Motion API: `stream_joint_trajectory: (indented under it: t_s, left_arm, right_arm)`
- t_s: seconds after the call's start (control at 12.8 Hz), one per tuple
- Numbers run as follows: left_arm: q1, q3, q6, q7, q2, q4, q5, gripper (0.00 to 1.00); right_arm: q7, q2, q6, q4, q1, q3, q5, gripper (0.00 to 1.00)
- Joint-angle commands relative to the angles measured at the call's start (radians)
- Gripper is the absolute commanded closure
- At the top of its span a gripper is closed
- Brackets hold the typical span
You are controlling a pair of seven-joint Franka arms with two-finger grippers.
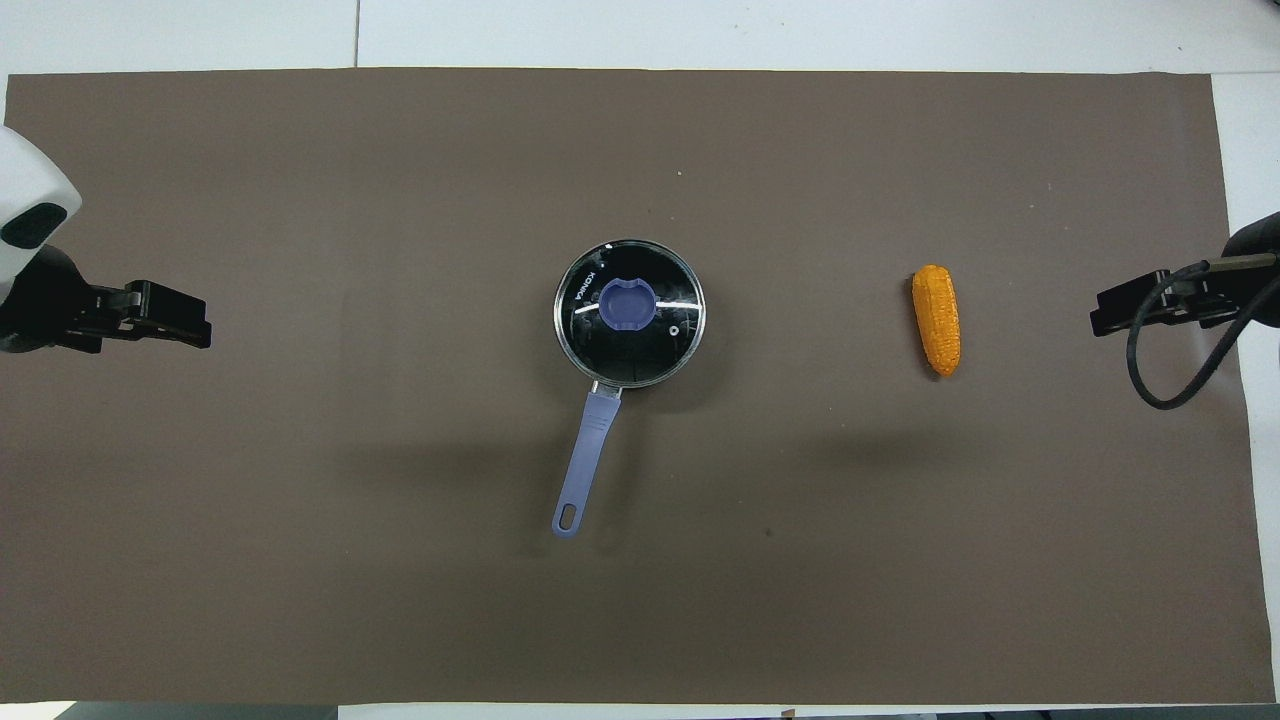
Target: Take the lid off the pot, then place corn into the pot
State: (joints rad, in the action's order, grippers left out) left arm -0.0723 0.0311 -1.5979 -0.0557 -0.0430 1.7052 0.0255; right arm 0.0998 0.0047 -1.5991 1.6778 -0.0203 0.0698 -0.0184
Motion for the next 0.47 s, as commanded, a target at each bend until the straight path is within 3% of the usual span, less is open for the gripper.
stream_joint_trajectory:
  t_s: [0.0,0.39]
  left_arm:
    - [-0.007,-0.002,-0.01,-0.015,-0.031,0.034,0.01,0.0]
    - [-0.006,-0.002,-0.016,-0.013,-0.031,0.034,0.011,0.0]
  right_arm:
    - [0.017,-0.017,-0.01,0.019,0.011,-0.005,-0.009,0.0]
    - [0.017,-0.017,-0.01,0.017,0.011,-0.005,-0.009,0.0]
